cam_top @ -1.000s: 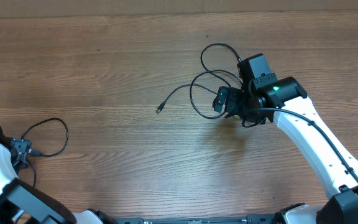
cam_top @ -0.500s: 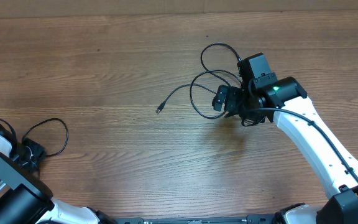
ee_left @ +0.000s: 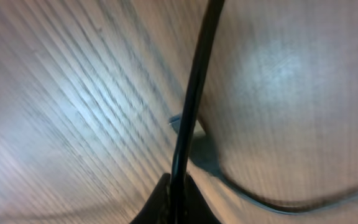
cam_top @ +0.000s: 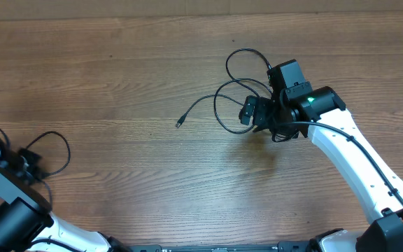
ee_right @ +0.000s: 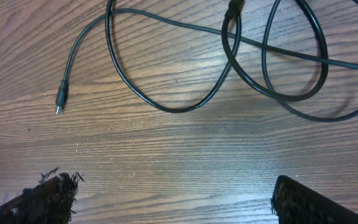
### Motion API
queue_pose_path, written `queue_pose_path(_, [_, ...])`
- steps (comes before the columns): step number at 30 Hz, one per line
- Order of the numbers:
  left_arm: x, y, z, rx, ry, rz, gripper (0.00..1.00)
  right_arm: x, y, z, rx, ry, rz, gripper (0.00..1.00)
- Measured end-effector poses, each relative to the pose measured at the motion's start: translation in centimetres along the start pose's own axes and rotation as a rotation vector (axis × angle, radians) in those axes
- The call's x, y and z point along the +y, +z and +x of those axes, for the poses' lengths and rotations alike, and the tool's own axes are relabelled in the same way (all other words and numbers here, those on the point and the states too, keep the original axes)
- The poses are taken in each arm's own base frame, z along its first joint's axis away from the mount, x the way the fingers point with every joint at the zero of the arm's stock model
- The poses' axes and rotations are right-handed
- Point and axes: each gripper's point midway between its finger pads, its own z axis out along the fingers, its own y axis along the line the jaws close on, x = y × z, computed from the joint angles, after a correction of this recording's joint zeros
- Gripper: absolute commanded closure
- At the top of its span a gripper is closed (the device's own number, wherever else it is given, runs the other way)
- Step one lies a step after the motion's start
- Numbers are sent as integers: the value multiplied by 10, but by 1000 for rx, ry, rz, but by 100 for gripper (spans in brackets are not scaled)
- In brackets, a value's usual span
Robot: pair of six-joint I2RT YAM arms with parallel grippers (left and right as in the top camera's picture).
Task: Untangle cables
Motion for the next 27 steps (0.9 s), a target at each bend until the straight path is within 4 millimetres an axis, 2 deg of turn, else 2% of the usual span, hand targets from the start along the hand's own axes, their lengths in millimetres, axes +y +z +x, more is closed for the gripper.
queue_pose_path(4, [-18, -63, -34, -88, -25, 81, 96, 0, 0, 0, -1, 0, 0, 0])
queue_pose_path(8, [-37, -141, -64, -223, -35, 203, 96, 0, 0, 0, -1, 0, 0, 0])
queue_pose_path(13, [-60, -235, -73, -362, -4, 402, 95, 1, 0, -2, -7, -1, -4, 0])
queue_pose_path(18, [-78, -313, -67, -489, 44, 594, 96, 3, 0, -4, -18, -3, -12, 0])
queue_pose_path(21, [-81, -342, -56, -520, 44, 660, 95, 4, 0, -5, -22, -4, -14, 0])
queue_pose_path(23, [-82, -351, -49, -524, 46, 678, 95, 4, 0, -6, -24, -3, -15, 0])
queue_pose_path(27, [-75, -349, -42, -512, 21, 637, 95, 4, 0, -6, -23, -3, -16, 0])
